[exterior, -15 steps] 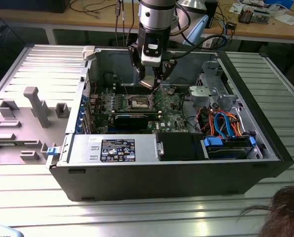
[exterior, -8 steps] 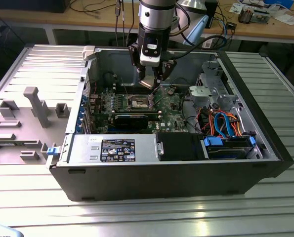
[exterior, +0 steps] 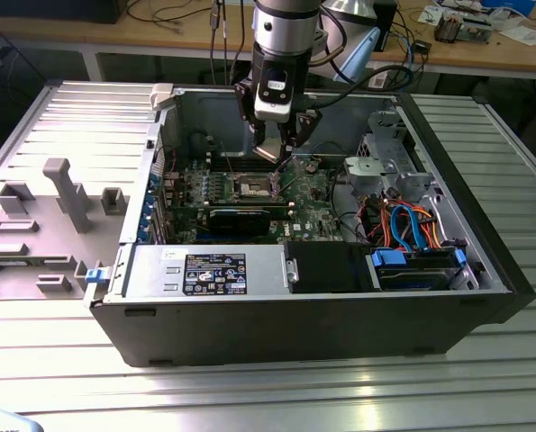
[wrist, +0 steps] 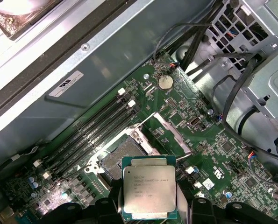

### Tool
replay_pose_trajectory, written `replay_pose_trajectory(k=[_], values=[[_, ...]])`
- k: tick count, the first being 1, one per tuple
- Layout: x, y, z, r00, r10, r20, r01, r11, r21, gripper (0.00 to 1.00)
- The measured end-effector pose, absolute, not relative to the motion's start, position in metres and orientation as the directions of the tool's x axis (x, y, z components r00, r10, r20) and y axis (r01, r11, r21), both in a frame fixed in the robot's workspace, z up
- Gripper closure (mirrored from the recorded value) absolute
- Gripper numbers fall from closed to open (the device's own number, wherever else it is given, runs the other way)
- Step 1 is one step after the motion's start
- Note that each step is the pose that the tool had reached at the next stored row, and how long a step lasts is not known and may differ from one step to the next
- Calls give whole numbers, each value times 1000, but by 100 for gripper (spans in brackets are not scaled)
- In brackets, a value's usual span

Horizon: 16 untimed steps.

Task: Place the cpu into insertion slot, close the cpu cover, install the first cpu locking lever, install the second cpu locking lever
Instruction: 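Place the cpu into insertion slot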

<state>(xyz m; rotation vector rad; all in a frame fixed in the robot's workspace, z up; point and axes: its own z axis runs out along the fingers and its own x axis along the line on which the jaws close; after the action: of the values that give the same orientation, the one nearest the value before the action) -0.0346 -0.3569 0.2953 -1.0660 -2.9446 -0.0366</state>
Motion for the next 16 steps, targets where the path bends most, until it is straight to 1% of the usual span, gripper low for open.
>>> replay_pose_trajectory(k=[11,16], values=[[-35,-355,294,-764,645,17,645,764,18,45],[-35,-355,294,-736,676,17,677,736,18,45]])
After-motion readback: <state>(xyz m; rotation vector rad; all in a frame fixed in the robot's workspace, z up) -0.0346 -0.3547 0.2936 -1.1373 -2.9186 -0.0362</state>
